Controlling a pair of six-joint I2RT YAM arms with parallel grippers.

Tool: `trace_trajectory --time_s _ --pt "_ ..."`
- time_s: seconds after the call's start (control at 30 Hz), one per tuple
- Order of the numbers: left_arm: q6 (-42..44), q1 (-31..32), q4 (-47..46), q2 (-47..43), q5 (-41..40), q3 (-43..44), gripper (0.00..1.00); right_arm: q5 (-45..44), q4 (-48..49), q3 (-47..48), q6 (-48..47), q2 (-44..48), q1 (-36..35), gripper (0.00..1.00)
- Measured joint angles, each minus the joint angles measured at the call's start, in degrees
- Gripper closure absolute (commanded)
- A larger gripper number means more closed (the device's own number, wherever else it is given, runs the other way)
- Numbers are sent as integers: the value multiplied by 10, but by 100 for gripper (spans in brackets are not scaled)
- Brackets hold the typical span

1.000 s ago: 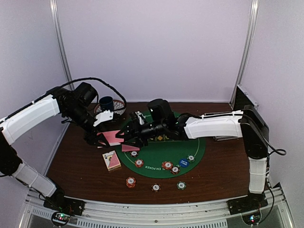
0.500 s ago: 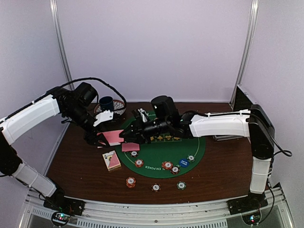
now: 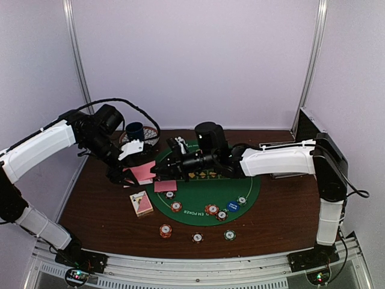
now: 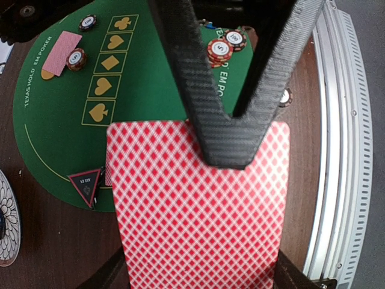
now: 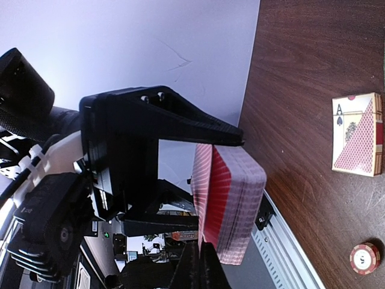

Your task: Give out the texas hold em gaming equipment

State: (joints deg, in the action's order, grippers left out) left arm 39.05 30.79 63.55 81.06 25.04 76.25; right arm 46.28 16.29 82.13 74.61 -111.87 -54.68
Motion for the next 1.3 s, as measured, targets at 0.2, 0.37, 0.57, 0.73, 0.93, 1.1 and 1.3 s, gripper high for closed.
trace_trajectory --time_s 0.2,0.37,0.57,0.73,0.93,1.1,1.3 --pt "0 0 -5 0 -2 0 100 8 44 -58 28 13 17 100" --pt "0 0 -4 0 -7 0 100 15 48 -134 32 78 57 100" --pt "0 0 -3 0 -8 0 100 18 10 -210 3 174 117 100" --pt "0 0 -2 0 -8 -1 100 23 -78 -273 -52 253 176 100" --pt "0 0 -2 0 -7 -1 100 12 -226 -326 -153 303 247 100" --pt "0 0 0 0 -7 0 100 -4 -303 -355 -217 300 263 100" --pt "0 0 0 0 -5 0 100 -17 -313 -348 -249 250 263 100"
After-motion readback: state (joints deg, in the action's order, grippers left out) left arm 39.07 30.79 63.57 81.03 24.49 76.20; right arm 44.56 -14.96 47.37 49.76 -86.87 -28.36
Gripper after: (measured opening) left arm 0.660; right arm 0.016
